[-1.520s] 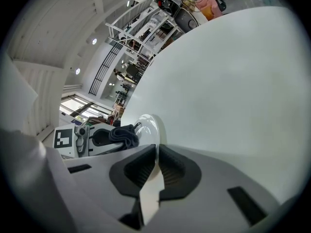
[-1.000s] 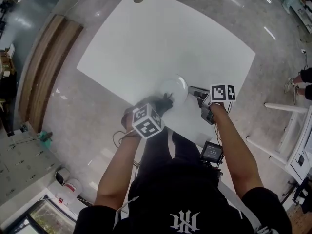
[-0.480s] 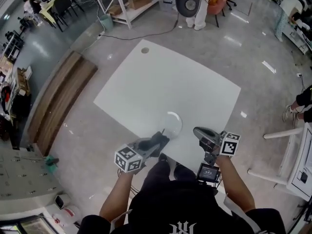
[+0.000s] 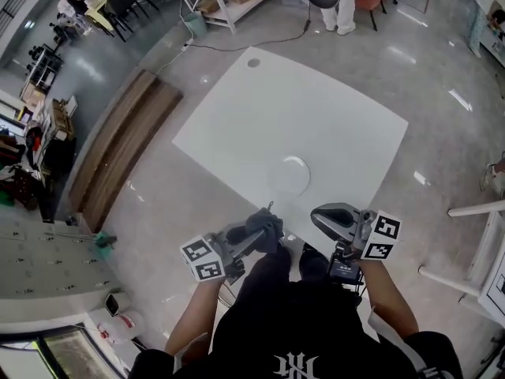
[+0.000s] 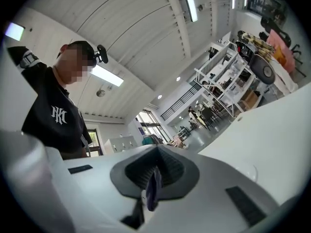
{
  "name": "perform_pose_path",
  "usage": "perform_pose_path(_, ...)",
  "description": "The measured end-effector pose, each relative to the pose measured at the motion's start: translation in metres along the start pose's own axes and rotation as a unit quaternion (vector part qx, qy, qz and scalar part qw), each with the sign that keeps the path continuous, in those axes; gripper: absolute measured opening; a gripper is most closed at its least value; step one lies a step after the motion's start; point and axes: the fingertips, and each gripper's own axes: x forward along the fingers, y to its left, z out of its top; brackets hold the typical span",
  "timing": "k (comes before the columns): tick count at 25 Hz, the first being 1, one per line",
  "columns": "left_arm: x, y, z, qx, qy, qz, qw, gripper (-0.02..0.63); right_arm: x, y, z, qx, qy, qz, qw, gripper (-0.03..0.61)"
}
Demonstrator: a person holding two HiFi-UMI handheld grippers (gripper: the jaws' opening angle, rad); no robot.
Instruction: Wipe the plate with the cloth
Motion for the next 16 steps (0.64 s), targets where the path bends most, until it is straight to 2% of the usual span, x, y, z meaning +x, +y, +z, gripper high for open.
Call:
perform_pose_path(4, -0.014, -0.017, -0.006, 0.020, -0.011, -0.013, 0.9997, 0.051, 0.012, 0.035, -0.010, -0.025, 0.019, 0.012, 0.999, 0.005)
perform_pose_path(9, -0.024, -0.057, -0.013, 0.031, -0.031, -0.069, 0.9966, 0.051, 0.007, 0.071, -0.027, -0.051, 0.047, -0.021, 0.997, 0.005)
perform_pose_path(13, -0.047, -0.114, -0.034, 0.057, -0.018, -0.118, 0.9912, 0.051, -0.004, 0.115, -0.033, -0.050, 0.004, -0.053, 0.997, 0.005)
perform_pose_path(16, -0.074, -0.158, -0.047, 0.093, -0.007, -0.158, 0.9831, 0.051, -0.005, 0.151, -0.040, -0.061, -0.025, -0.074, 0.995, 0.005)
